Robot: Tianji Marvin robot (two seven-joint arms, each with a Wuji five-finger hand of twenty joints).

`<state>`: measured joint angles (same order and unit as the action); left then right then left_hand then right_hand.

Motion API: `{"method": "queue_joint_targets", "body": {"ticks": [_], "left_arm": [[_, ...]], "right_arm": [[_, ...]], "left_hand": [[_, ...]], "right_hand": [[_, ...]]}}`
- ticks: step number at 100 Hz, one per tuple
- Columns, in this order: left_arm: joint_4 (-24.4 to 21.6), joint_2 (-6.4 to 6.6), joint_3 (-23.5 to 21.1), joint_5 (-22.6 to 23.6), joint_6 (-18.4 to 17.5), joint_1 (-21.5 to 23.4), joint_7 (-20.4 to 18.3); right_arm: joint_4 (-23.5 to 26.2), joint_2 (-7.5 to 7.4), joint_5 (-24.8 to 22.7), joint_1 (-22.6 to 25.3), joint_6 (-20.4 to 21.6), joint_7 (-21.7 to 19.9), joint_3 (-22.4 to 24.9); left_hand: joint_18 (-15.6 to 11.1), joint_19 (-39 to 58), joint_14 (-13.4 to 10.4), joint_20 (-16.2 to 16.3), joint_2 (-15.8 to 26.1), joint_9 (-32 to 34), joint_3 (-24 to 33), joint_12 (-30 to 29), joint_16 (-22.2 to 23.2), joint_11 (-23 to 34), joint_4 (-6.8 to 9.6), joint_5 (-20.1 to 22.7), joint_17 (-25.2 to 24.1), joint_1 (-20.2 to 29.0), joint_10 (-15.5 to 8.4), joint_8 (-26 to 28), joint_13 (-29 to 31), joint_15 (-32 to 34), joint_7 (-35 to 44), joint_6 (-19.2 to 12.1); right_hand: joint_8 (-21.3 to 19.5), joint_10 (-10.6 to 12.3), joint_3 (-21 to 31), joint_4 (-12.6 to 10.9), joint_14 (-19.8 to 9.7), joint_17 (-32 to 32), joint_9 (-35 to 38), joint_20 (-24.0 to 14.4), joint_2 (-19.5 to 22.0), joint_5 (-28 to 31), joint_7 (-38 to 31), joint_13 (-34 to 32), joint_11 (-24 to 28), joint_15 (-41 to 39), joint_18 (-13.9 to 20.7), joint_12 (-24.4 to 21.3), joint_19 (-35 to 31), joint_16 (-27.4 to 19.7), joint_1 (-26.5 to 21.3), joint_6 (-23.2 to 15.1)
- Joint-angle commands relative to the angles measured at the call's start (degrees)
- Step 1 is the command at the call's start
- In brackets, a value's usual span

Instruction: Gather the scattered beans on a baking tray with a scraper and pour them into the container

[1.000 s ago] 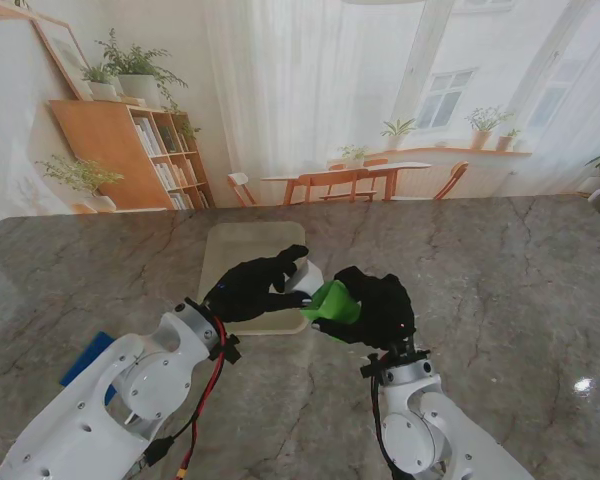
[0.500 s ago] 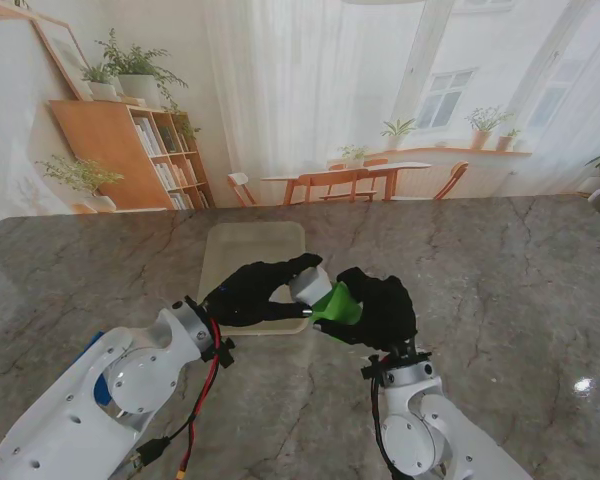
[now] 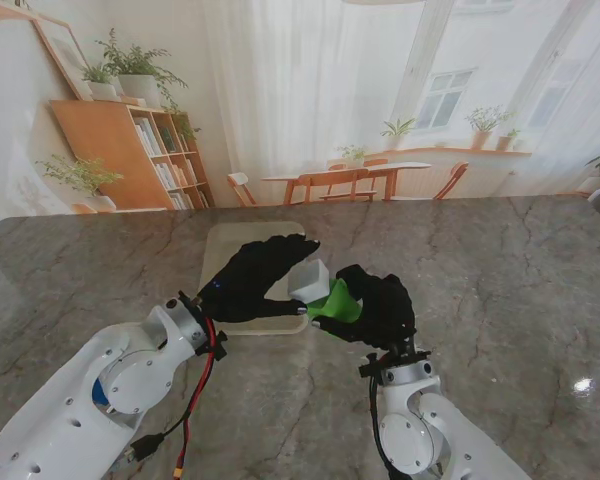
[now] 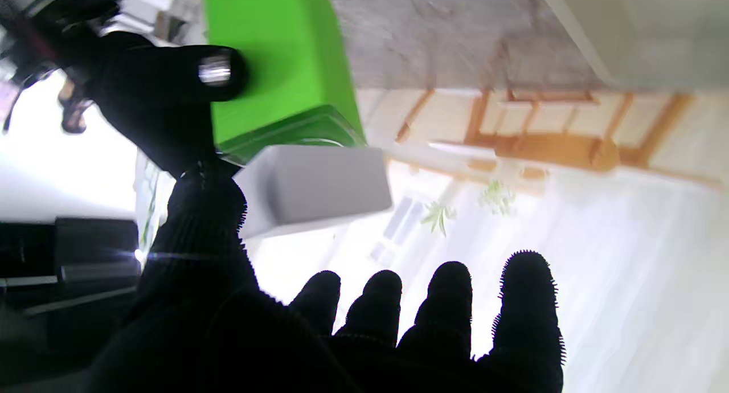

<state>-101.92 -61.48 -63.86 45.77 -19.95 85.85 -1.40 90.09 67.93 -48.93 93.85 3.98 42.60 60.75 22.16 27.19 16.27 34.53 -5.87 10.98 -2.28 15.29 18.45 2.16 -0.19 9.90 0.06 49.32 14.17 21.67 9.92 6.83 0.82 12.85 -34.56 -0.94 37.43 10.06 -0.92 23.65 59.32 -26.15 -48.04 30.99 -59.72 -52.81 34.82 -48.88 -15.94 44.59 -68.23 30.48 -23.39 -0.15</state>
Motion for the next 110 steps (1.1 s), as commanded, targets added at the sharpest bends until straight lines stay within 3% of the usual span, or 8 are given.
{"method": "queue_joint_targets", "body": {"ticks": [1,31,50,73,79,82,95,110], "left_arm": [[-2.2,0.07,-2.16,1.83,-0.65,1.43,0.52],[-7.32,1.5,-10.05,8.94,-4.51,5.93,-4.01],[-5.75,2.1,-8.87,11.29,-9.02,3.73,-4.99],[-3.32,1.92,-5.26,9.77,-10.38,0.5,-3.93],[-2.82,1.85,-4.59,9.29,-10.48,0.01,-3.67],[-2.61,1.82,-4.31,8.99,-10.47,-0.16,-3.57],[-2.23,1.72,-3.66,8.31,-10.49,-0.4,-3.26],[-1.99,1.66,-3.18,6.99,-10.14,-0.44,-3.64]], "right_arm": [[0.07,0.51,0.78,-0.13,0.59,-0.45,0.0],[0.03,0.94,2.92,0.19,3.34,-0.58,0.34],[-0.17,1.04,3.66,0.04,4.81,-0.96,-0.06],[-0.18,0.77,3.12,-0.05,5.51,-1.62,-0.28],[-0.14,0.73,3.05,-0.04,5.7,-1.73,-0.32],[-0.13,0.7,3.01,-0.04,5.78,-1.78,-0.34],[-0.09,0.65,2.77,-0.07,5.9,-1.76,-0.44],[-0.08,0.66,2.65,-0.08,5.87,-1.55,-0.56]], "left_hand": [[-1.78,-1.28,-1.13,-1.32,3.21,-1.76,0.8,-0.13,0.11,-0.25,-1.32,-2.28,-0.87,-0.45,-0.33,-2.21,-1.34,0.46,-1.82,0.08],[-3.67,1.59,-3.9,-1.26,-2.16,0.06,2.04,0.49,0.27,0.23,-1.54,-2.59,1.03,10.76,-1.57,-1.34,1.28,0.94,-0.72,-0.72],[-5.16,4.18,-4.07,-3.28,-1.91,-1.26,1.67,0.72,0.49,0.39,-1.71,-2.41,0.73,14.81,-1.28,-5.41,0.97,1.76,-2.12,-1.12],[-6.23,7.22,-4.98,-3.93,-2.02,0.57,1.57,1.0,1.22,1.0,-2.09,-2.18,2.01,17.85,-2.71,-5.51,3.65,3.3,-0.85,-3.05],[-6.75,10.23,-5.53,-3.81,-1.93,2.2,1.15,1.66,2.94,1.42,-2.34,-2.75,2.91,18.36,-3.71,0.05,5.67,4.45,1.13,-4.81],[-6.87,11.55,-5.9,-3.17,-1.84,3.31,1.07,2.22,4.02,1.71,-2.38,-3.21,3.6,18.24,-4.25,5.56,6.99,4.96,2.95,-5.84],[-7.46,15.98,-7.8,0.82,-1.89,8.56,0.85,4.91,7.51,3.39,-2.47,1.87,6.4,15.62,-6.74,17.66,11.52,6.91,8.53,-10.17],[-9.51,19.36,-9.46,5.61,-1.34,16.45,0.59,11.71,12.76,7.51,-2.35,7.08,7.17,6.96,-9.35,31.85,15.98,9.54,16.44,-11.69]], "right_hand": [[-2.75,3.8,22.26,-4.62,-2.38,-1.1,2.03,1.21,9.96,1.64,-10.44,1.42,6.47,-0.24,-0.35,0.1,-1.26,-0.62,-12.53,-15.37],[-2.78,5.8,21.0,-4.83,-4.18,-0.92,1.98,1.73,10.77,1.39,-10.04,1.4,5.72,0.99,1.32,-0.08,-0.5,-1.01,-11.83,-17.88],[-2.89,6.2,21.6,-4.84,-4.67,-0.64,2.42,1.77,10.32,1.74,-9.87,0.97,5.4,1.42,1.73,0.17,-0.2,-0.92,-11.21,-18.71],[-2.95,6.38,22.25,-4.7,-4.69,-0.31,2.87,1.75,9.76,2.15,-9.75,0.66,5.1,1.65,1.81,0.37,0.07,-0.75,-10.92,-18.95],[-2.97,6.35,22.32,-4.66,-4.73,-0.3,2.93,1.73,9.67,2.16,-9.73,0.57,5.04,1.7,1.81,0.4,0.1,-0.72,-10.88,-18.96],[-2.97,6.39,22.38,-4.63,-4.71,-0.3,2.97,1.71,9.62,2.26,-9.73,0.53,4.99,1.73,1.81,0.43,0.12,-0.69,-10.85,-18.98],[-2.99,6.34,22.58,-4.56,-4.63,-0.28,3.09,1.66,9.52,2.39,-9.68,0.46,4.88,1.85,1.81,0.54,0.15,-0.62,-10.79,-19.03],[-3.03,6.25,22.71,-4.45,-4.59,-0.23,3.15,1.6,9.48,2.4,-9.63,0.42,4.75,1.97,1.78,0.69,0.19,-0.51,-10.77,-19.03]]}}
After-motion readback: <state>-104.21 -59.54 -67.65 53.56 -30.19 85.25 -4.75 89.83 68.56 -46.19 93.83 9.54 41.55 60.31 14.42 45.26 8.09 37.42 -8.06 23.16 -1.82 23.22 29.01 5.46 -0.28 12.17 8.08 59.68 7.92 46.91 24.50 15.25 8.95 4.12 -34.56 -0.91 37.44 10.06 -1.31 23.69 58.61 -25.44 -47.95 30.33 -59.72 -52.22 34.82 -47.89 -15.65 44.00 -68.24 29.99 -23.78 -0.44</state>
